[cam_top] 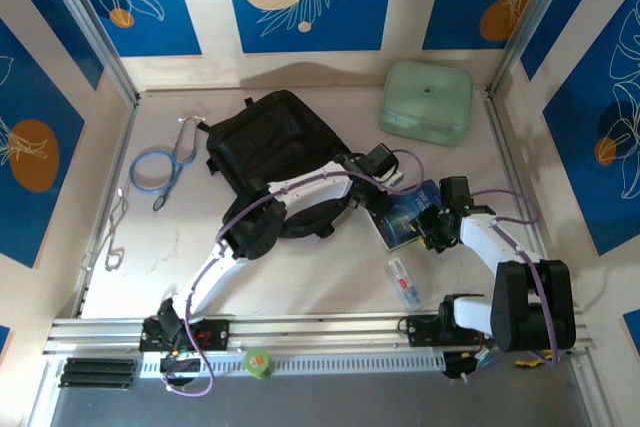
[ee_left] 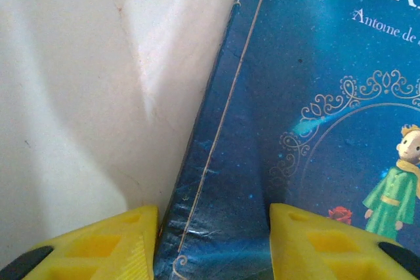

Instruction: Pack books, pencil case, and school supplies into a backpack

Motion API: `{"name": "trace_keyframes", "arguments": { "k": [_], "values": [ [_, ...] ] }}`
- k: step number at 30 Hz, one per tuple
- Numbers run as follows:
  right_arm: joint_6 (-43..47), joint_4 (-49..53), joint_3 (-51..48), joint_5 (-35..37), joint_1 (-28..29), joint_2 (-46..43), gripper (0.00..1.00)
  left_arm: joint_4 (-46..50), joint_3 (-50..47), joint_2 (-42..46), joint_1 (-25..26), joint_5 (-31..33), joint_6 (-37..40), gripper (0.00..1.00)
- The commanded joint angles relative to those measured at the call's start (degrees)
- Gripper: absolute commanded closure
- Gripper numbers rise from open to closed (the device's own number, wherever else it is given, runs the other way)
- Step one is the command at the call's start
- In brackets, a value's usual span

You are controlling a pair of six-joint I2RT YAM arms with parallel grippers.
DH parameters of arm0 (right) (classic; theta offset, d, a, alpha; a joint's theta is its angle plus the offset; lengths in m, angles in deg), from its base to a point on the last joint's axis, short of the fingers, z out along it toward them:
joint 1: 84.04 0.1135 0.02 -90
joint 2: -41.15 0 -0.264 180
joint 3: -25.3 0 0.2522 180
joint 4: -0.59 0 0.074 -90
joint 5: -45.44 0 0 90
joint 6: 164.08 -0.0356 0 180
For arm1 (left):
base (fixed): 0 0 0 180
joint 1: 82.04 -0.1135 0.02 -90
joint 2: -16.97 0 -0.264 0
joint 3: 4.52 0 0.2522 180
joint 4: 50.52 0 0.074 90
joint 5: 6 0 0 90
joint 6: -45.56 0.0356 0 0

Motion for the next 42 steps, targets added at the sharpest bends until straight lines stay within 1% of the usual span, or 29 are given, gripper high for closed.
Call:
{"name": "trace_keyframes", "arguments": {
  "k": [1,4,12,17,18,23,24,27,30,33,37,42],
  "values": [
    [0.81,0.76,3.57,-1.49,1.52,-1.6,0.66,5.45,-3.23,-4.38,1.02,-1.09,1.53,0.57],
    [0.77,2.31,4.29,-0.75,1.88,-2.66,0.67,5.28,-3.55,-4.46,1.11,-1.22,1.58,0.59],
    [1.39,3.23,5.29,-1.21,2.11,-2.72,0.74,4.46,-4.84,-4.75,1.2,-2.05,1.67,0.6],
    [1.67,3.05,5.35,-1.19,2.23,-2.95,0.83,3.78,-6.09,-4.52,1.2,-2.88,1.36,0.6],
    [1.7,3.12,5.3,-1.11,2.24,-3.13,0.87,3.68,-6.11,-4.55,1.13,-3.06,1.38,0.6],
    [1.97,4.06,5.26,0.03,2.25,-4.41,0.97,4.0,-5.34,-3.04,0.94,-3.79,1.37,0.59],
    [2.09,4.23,5.06,0.54,2.24,-4.91,1.0,4.65,-4.33,-2.38,0.77,-4.72,1.1,0.57],
    [2.79,3.8,4.21,0.77,1.5,-6.83,1.0,6.21,-0.4,0.36,0.06,-7.47,0.09,0.52],
    [4.45,1.43,2.9,-0.57,0.04,-9.72,1.0,6.35,3.06,3.87,-0.81,-9.7,-0.86,0.4],
    [6.75,-2.9,1.21,-5.47,-2.45,-13.09,1.0,5.68,5.2,7.38,-2.22,-11.49,-2.53,0.29],
    [9.87,-6.26,0.43,-13.06,-5.42,-16.4,1.0,4.38,4.63,11.56,-5.2,-14.16,-6.91,0.24],
    [11.3,-7.96,0.62,-19.36,-7.49,-19.33,1.0,0.39,-0.19,15.95,-10.29,-23.86,-13.25,0.19]
  ]
}}
